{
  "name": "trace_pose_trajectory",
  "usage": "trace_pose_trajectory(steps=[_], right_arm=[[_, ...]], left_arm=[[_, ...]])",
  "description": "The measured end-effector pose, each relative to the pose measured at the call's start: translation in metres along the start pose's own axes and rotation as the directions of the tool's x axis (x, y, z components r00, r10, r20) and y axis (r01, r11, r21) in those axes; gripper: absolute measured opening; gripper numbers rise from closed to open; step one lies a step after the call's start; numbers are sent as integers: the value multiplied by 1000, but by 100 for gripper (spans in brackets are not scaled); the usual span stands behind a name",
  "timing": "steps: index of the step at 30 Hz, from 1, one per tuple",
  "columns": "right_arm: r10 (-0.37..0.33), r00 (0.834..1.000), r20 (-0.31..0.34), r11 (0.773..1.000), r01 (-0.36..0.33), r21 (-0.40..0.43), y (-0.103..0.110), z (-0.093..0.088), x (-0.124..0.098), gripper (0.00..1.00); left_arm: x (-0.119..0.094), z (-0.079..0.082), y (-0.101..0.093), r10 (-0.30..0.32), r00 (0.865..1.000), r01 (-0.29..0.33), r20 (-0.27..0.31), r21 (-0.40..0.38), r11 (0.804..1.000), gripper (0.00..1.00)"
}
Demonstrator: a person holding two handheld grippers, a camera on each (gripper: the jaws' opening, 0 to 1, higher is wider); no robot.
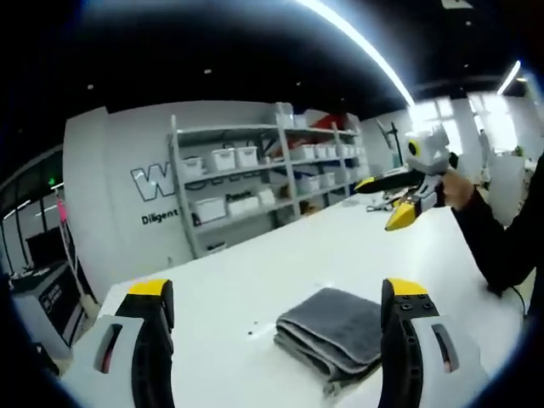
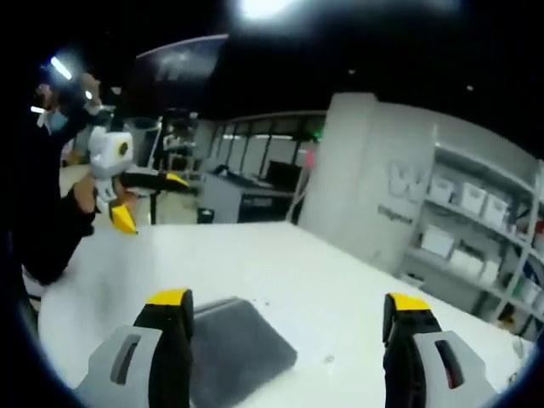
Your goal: Open the folded towel by lifting each exposed corner and separating the folded layers until the towel lies flat within the target outline without major curled edges
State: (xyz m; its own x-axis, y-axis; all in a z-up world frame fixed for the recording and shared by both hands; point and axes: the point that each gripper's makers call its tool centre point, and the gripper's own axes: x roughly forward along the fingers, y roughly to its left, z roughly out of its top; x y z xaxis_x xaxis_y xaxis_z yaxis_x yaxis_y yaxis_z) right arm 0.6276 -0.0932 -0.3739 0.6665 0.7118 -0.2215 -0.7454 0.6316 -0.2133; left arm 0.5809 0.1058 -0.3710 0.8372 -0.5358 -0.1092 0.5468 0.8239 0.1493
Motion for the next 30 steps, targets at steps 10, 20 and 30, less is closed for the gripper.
trace_pose_trajectory(steps=[10, 20, 30], right_arm=[[-38, 993, -115, 998, 32, -54, 7, -27, -3, 100], [-75, 986, -150, 995, 65, -73, -4, -26, -20, 100], [-72, 982, -178, 988, 45, -150, -2, -17, -27, 99]], left_arm=[[-20, -11, -10, 68, 997, -70, -39, -45, 997, 100], [-28, -9, -24, 57, 998, -60, -38, -81, 995, 99], [-31, -26, -59, 68, 997, -73, -34, -152, 986, 99]])
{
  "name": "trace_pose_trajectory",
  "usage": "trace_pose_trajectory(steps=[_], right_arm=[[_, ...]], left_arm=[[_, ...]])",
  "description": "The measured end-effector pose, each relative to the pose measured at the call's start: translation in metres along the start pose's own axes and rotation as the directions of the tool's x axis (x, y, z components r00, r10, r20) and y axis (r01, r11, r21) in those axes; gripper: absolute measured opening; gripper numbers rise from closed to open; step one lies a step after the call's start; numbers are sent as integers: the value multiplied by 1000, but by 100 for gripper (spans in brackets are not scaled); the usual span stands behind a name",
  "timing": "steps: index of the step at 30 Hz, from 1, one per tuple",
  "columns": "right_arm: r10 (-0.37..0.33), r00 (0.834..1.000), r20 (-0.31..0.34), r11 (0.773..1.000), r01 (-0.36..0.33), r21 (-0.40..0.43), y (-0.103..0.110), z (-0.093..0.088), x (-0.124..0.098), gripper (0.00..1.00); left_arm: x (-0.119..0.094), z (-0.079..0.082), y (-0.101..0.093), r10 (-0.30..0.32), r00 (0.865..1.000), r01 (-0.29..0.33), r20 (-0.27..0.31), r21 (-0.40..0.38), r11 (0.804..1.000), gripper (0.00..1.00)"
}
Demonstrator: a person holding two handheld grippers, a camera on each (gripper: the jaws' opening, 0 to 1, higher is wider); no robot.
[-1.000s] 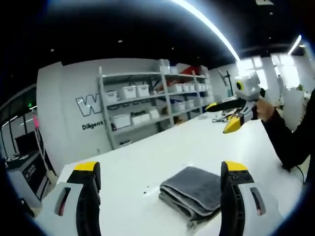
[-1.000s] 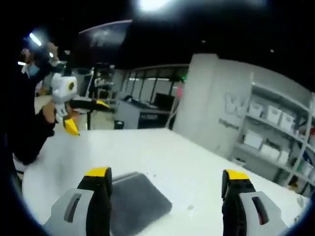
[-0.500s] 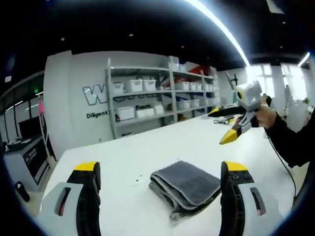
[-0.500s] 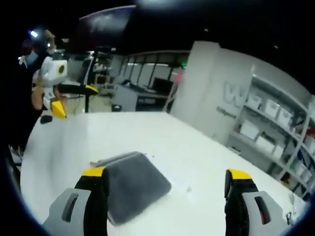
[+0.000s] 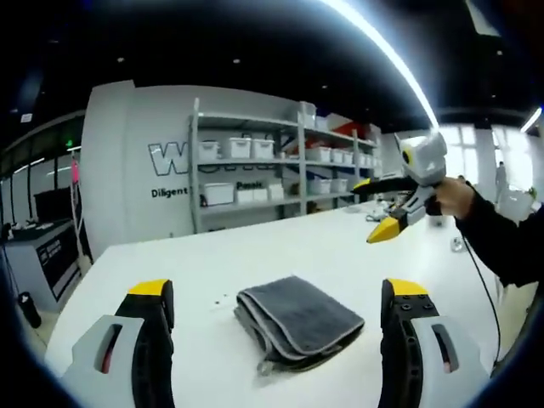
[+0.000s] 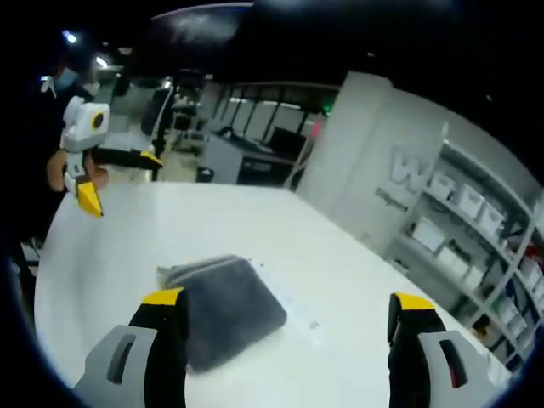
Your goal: Open the folded towel by lifting each exposed corner and separating the folded layers until the towel lies flat within the target outline without major curled edges
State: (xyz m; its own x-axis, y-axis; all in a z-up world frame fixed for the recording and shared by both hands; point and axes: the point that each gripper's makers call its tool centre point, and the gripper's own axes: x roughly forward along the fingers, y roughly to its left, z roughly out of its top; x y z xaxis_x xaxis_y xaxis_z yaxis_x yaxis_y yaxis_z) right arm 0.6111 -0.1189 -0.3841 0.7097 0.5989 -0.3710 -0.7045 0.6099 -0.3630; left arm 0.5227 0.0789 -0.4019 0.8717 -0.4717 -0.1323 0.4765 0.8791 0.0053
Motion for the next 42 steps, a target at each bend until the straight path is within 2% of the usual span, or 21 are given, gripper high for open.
trace_pose_trajectory(steps=[5, 9, 12, 14, 16, 20, 23, 26, 28, 33, 35, 37, 40, 42], right_arm=[[20, 1000, -6, 999, -20, -26, 1, 5, 0, 99], [49, 997, -52, 996, -52, -66, 0, 2, 4, 97], [73, 995, -75, 992, -80, -95, -2, 4, 6, 95], [110, 989, -96, 990, -118, -81, 0, 3, 9, 96], [119, 988, -96, 988, -127, -84, -1, 5, 13, 96], [164, 976, -143, 978, -180, -107, 2, -1, 19, 93], [189, 969, -159, 975, -204, -85, 1, -2, 20, 94], [189, 964, -188, 978, -203, -56, -5, -6, 24, 97], [184, 959, -217, 978, -201, -62, -5, -10, 24, 96], [184, 953, -240, 977, -205, -64, -6, -12, 22, 95], [215, 939, -269, 967, -243, -73, 2, -16, 19, 92], [234, 928, -290, 961, -267, -77, 6, -17, 18, 92], [267, 901, -342, 941, -320, -107, 11, -19, 18, 87], [273, 895, -352, 936, -332, -118, 9, -17, 21, 86]], left_arm=[[-4, -1, 0, 7, 1000, -7, -1, -1, 1000, 98], [-5, 0, -6, 3, 999, 1, 37, -89, 996, 98], [-6, -1, -7, 14, 998, -3, 66, -166, 986, 98], [-7, -4, -10, 17, 997, -4, 70, -182, 983, 98], [-7, -9, -14, 6, 998, 6, 62, -189, 982, 98], [-7, -13, -26, -12, 998, 23, 55, -205, 978, 98], [-8, -11, -34, -25, 998, 38, 64, -221, 974, 98], [-11, -5, -41, -35, 995, 57, 95, -239, 969, 97], [-11, -4, -44, -38, 995, 60, 97, -244, 968, 97], [-12, -3, -55, -50, 993, 78, 107, -273, 959, 98], [-13, -3, -57, -48, 992, 79, 114, -286, 955, 98], [-12, -4, -57, -37, 991, 77, 128, -327, 942, 99], [-11, -11, -57, -22, 991, 75, 130, -417, 906, 99], [-10, -16, -59, -33, 992, 86, 126, -448, 890, 99]])
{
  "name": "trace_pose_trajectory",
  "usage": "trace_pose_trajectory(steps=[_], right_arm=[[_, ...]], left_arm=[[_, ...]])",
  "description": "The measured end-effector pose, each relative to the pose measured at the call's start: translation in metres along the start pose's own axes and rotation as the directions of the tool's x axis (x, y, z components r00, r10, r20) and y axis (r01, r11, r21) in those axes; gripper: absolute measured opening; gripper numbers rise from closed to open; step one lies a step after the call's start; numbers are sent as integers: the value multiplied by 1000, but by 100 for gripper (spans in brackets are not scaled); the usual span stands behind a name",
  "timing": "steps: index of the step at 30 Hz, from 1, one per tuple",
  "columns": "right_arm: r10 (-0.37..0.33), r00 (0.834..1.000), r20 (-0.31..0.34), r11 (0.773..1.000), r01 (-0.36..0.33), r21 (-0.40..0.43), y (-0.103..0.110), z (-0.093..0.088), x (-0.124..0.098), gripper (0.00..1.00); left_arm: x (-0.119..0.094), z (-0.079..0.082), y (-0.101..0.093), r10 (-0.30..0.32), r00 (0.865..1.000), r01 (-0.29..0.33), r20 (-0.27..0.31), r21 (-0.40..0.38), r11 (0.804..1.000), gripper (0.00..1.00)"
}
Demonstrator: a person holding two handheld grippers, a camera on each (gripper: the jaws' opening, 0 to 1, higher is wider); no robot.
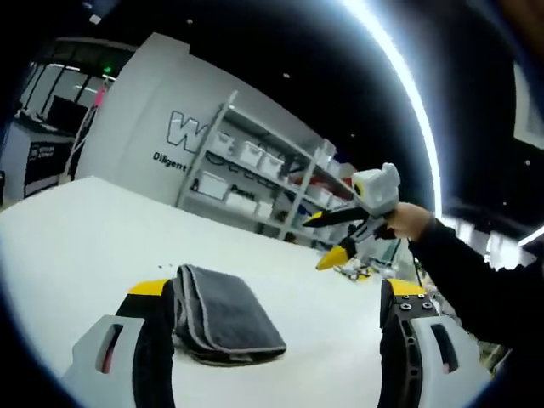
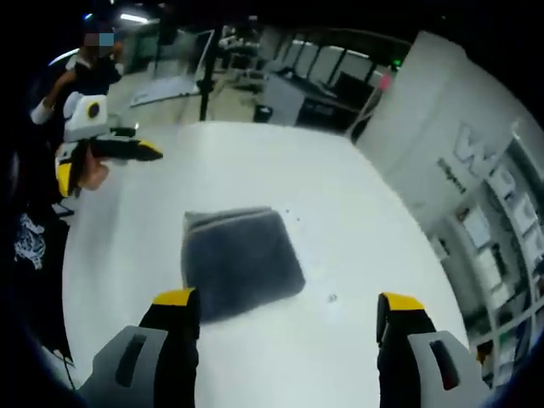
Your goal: Open the folded towel by lifting each exposed corner and separating the folded layers until the towel lies flat within the target outline without major curled edges
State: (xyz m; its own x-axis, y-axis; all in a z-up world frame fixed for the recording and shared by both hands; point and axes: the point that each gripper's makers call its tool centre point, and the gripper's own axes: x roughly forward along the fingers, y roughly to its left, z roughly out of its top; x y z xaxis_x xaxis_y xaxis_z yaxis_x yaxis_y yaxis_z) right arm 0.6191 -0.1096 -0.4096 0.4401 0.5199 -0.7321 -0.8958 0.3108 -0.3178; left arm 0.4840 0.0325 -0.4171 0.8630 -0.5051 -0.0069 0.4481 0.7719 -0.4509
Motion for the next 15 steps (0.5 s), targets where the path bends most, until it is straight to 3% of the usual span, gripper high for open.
trace_pose_trajectory(steps=[5, 8, 12, 15], right_arm=[[83, 995, -60, 996, -84, -21, 13, -1, -3, 89], [89, 992, -83, 995, -93, -45, 17, -2, -3, 89], [118, 987, -109, 990, -125, -64, 25, 1, -9, 89], [137, 982, -128, 986, -147, -79, 29, 3, -13, 89]], left_arm=[[-2, -8, -8, -23, 999, 23, -25, 1, 1000, 98], [-4, -7, -12, -30, 999, 30, -21, 1, 1000, 99], [-5, -12, -21, -37, 999, 36, -3, -119, 992, 99], [-2, -22, -23, -35, 999, 32, -26, -111, 993, 99]])
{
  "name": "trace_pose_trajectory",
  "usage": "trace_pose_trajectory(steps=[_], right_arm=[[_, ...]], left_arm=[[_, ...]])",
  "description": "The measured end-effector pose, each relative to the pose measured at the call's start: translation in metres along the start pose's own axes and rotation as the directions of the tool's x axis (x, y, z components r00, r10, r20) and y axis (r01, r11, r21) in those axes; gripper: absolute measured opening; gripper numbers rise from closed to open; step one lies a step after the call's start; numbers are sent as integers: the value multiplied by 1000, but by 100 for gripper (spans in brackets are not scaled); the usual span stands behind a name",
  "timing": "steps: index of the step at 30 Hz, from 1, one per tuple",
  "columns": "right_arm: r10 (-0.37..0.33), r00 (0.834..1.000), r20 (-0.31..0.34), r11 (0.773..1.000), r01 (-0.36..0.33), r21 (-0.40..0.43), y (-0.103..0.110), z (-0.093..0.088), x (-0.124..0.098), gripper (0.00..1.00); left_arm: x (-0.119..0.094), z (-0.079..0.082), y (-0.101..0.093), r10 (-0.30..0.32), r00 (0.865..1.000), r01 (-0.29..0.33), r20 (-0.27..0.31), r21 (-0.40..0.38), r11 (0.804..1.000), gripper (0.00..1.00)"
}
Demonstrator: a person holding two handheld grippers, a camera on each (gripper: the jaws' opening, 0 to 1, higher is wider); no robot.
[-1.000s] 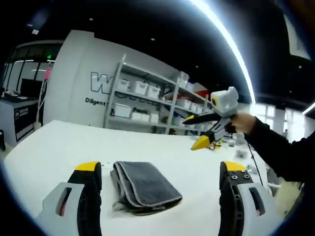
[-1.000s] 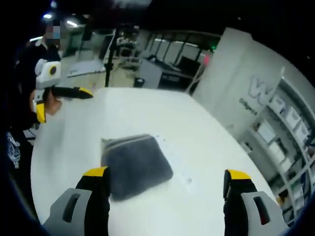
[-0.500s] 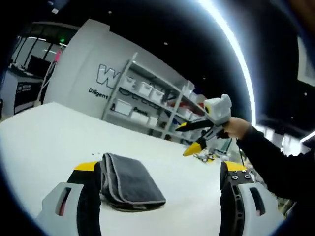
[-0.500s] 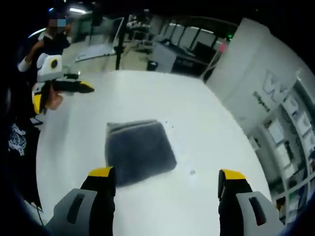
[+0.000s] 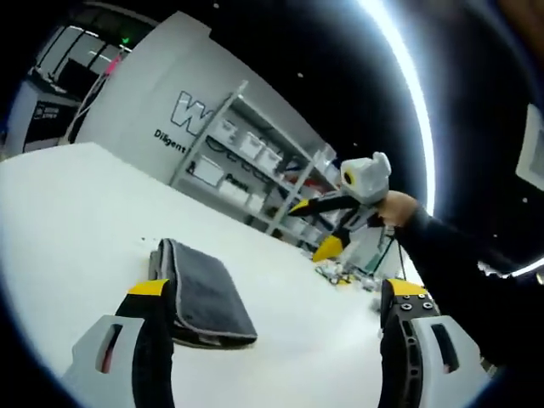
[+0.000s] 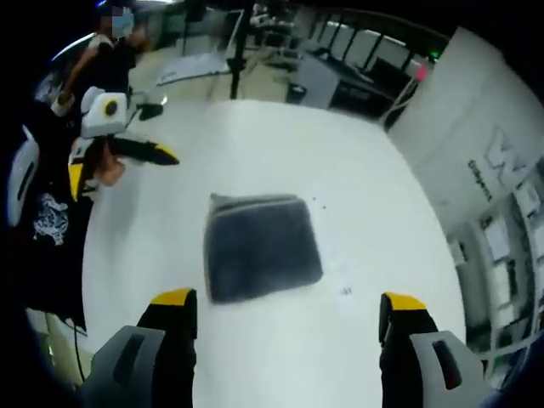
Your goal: Open the folded towel by lifting each exposed corner and separating the folded layers until the towel lies flat within the target outline without major curled edges
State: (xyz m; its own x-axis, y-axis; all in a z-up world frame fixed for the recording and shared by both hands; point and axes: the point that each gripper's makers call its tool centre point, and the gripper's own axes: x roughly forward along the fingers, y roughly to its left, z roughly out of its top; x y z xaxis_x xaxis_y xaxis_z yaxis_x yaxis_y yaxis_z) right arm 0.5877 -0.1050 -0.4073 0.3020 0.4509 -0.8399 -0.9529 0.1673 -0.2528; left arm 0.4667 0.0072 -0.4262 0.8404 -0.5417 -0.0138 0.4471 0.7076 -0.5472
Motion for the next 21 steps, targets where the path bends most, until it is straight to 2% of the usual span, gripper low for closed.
trace_pose_trajectory(steps=[3, 10, 13, 15, 18, 21], right_arm=[[12, 999, -30, 1000, -11, 3, -4, 0, -4, 89], [-2, 999, -32, 1000, 1, -17, -13, 14, -12, 89], [2, 1000, -24, 1000, -2, -30, -19, 22, -11, 89], [-3, 999, -37, 999, 2, -38, -24, 24, -12, 89], [-9, 999, -43, 998, 6, -67, -29, 30, -14, 83], [0, 1000, -31, 998, -2, -63, -34, 39, -14, 84]], left_arm=[[0, -2, -6, -23, 1000, 23, -2, -73, 997, 99], [1, -3, -4, -11, 1000, 10, -9, -107, 994, 99], [4, -9, -5, -40, 999, 35, -29, -157, 987, 99], [4, -7, -2, -36, 999, 33, -15, -166, 986, 99], [5, 1, 4, -27, 999, 30, 22, -159, 987, 99], [5, 4, 13, -3, 999, 8, 34, -157, 988, 99]])
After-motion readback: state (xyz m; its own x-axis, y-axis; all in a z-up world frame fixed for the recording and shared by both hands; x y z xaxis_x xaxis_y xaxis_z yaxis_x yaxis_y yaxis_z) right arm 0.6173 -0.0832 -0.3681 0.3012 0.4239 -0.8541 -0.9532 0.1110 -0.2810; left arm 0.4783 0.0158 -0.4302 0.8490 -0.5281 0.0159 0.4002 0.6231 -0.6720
